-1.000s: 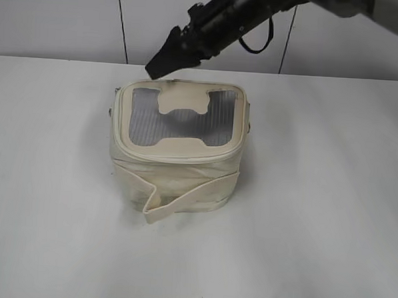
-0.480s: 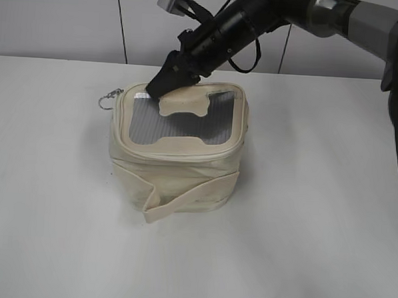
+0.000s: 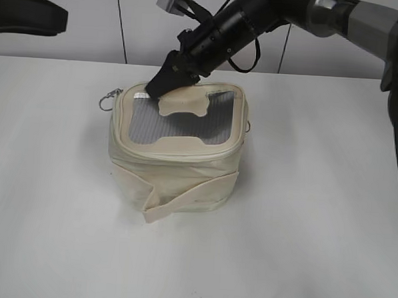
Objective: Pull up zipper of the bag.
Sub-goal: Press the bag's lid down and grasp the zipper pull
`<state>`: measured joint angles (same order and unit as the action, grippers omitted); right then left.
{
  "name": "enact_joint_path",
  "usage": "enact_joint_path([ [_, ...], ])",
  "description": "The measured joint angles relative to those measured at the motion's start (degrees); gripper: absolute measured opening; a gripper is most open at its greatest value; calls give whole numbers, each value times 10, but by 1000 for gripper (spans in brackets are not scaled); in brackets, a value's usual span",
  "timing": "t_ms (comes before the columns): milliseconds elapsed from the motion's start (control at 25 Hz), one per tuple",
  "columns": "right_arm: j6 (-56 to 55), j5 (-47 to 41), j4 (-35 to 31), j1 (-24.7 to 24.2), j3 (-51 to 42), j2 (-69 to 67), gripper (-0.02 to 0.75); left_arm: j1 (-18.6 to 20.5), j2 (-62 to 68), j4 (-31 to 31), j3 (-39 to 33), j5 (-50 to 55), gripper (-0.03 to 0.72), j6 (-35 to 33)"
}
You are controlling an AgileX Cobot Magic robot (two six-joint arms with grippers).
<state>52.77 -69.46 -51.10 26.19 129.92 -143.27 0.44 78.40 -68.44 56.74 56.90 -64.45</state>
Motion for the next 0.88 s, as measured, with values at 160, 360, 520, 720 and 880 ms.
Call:
enact_joint_path([
  [160,-2,-1,0,0,0,0,63,73,117,-22,33,27,240,-117],
  [360,-2,-1,0,0,0,0,63,39,176,51,34,-54,244,-222],
  [520,-2,-1,0,0,0,0,63,-8,193,104,34,-113,279,-262],
  [720,-5,-1,0,0,0,0,63,-63,215,132,34,-161,351,-269],
  [880,-8,-1,0,0,0,0,60,-105,229,151,34,-214,360,-274],
])
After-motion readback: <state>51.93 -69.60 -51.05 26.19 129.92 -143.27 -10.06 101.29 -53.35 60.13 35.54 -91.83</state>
